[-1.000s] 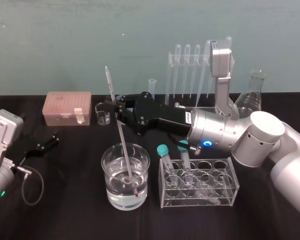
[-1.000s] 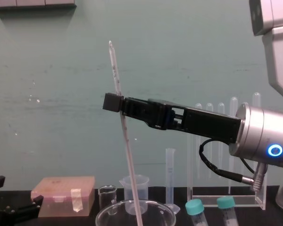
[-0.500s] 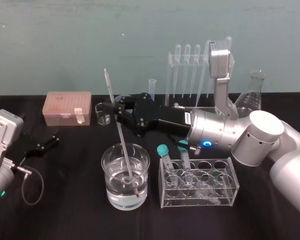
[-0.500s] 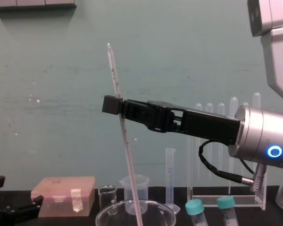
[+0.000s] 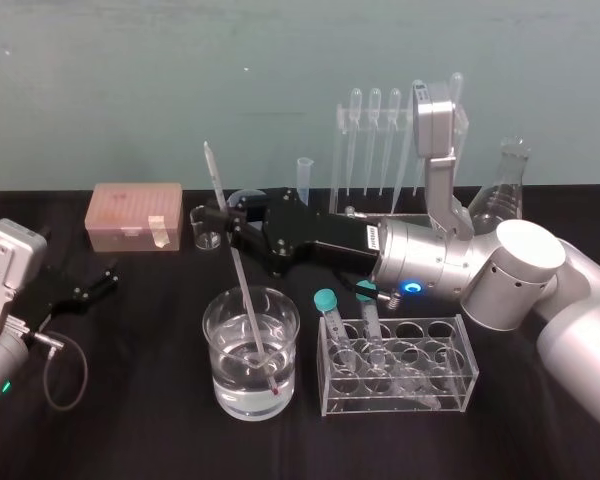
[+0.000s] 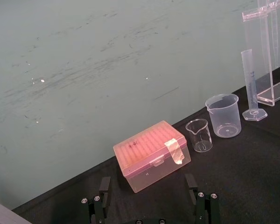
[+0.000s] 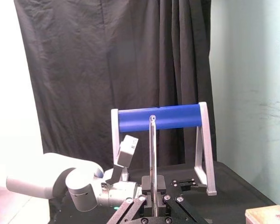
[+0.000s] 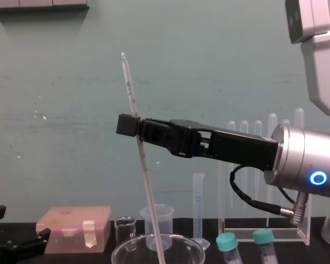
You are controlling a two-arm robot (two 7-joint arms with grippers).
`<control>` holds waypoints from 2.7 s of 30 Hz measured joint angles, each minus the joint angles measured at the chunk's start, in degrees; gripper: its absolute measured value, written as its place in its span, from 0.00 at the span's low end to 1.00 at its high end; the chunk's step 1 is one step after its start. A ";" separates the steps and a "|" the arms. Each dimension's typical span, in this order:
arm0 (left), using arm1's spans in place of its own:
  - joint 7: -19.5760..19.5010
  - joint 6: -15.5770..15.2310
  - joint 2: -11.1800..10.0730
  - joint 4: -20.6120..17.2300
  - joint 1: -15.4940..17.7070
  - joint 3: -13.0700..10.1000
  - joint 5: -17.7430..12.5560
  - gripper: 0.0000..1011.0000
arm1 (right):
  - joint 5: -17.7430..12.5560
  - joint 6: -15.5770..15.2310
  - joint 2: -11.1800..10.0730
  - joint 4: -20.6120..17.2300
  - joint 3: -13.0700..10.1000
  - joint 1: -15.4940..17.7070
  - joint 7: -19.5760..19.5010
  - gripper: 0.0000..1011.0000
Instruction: Hold the thermometer with one hand and immerse one end into the beaker, then reinsert it into the test tube rack.
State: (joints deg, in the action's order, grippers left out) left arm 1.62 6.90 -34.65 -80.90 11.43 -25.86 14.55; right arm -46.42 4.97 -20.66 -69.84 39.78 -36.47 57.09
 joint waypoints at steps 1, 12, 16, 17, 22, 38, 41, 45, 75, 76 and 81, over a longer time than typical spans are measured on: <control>0.00 0.00 0.00 0.00 0.00 0.00 0.00 1.00 | 0.07 0.04 0.02 0.04 0.05 -0.04 0.03 0.06; 0.00 0.00 0.00 0.00 0.00 0.00 0.00 1.00 | 0.20 0.10 0.03 0.12 0.16 -0.18 0.23 0.06; 0.00 0.00 0.00 0.00 0.00 0.00 0.00 1.00 | 0.20 0.10 0.00 0.12 0.15 -0.18 0.31 0.06; 0.00 0.00 0.00 0.00 0.00 0.00 0.00 1.00 | 0.20 0.10 0.00 0.12 0.15 -0.18 0.34 0.06; 0.00 0.00 0.00 0.00 0.00 0.00 0.00 1.00 | 0.19 0.10 0.04 0.17 0.18 -0.25 0.39 0.06; 0.00 0.00 0.00 0.00 0.00 0.00 0.00 1.00 | 0.27 -0.03 0.01 0.02 0.36 -0.29 0.35 0.06; 0.00 0.00 0.00 0.00 0.00 0.00 0.00 1.00 | 0.28 -0.05 0.00 -0.03 0.38 -0.27 0.34 0.06; 0.00 0.00 0.00 0.00 0.00 0.00 0.00 1.00 | 0.28 -0.09 -0.06 -0.26 0.38 -0.14 0.28 0.06; 0.00 0.00 0.00 0.00 0.00 0.00 0.00 1.00 | -7.78 -6.65 -3.00 -9.70 -5.39 -8.83 -2.50 0.06; 0.00 0.00 0.00 0.00 0.00 0.00 0.00 1.00 | -7.81 -6.73 -3.16 -9.84 -5.50 -9.17 -2.78 0.06; 0.00 0.00 0.00 0.00 0.00 0.00 0.00 1.00 | -8.00 -6.92 -4.76 -10.87 -6.28 -10.53 -4.33 0.06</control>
State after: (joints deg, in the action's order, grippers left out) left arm 1.62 6.91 -34.65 -80.90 11.43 -25.86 14.55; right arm -54.42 -1.94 -25.42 -80.71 33.50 -47.00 52.76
